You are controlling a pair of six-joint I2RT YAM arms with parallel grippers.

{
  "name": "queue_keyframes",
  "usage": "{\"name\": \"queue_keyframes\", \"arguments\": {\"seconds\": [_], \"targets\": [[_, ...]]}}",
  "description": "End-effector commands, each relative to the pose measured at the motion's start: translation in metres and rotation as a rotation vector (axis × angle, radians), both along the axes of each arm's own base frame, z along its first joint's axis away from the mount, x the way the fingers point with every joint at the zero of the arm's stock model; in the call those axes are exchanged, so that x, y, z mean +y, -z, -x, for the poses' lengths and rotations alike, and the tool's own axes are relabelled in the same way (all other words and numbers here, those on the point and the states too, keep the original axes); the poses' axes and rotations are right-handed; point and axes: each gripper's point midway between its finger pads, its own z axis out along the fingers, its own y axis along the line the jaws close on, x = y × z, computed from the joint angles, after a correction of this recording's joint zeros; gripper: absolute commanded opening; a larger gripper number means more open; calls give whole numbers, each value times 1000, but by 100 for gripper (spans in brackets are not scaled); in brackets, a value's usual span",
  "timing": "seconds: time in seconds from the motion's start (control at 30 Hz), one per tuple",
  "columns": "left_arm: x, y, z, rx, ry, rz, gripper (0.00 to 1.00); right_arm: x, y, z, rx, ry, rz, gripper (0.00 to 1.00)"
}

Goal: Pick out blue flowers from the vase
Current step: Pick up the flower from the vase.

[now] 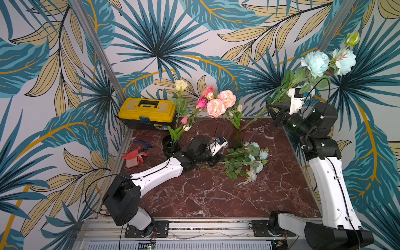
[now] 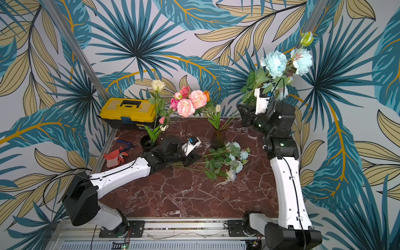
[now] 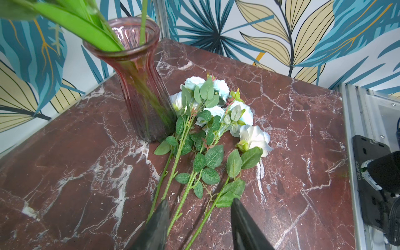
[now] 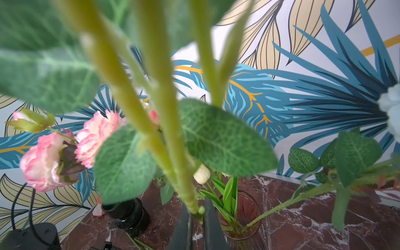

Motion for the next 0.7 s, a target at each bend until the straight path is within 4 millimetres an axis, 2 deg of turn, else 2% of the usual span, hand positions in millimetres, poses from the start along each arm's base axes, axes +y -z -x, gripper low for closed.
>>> {"name": "queue_keyframes", "arguments": {"seconds": [0.0,0.17,0.43,0.53,0.67], "targets": [[1,-33,1,-52,4,67,47,9,-9,29,1,-39,61,0],[4,-37,5,-54,7,77,48,8,-30,52,-30,-29,104,0],[8,-50,12,-64,19,110,48,16,-46,78,-58,-64,90,0],[8,-55,16,-61,29,132,48,24,-40,84,-38,-116,50,0],[3,-59,24,-22,65,170,48,33,-15,89,-7,-163,18,0]]}}
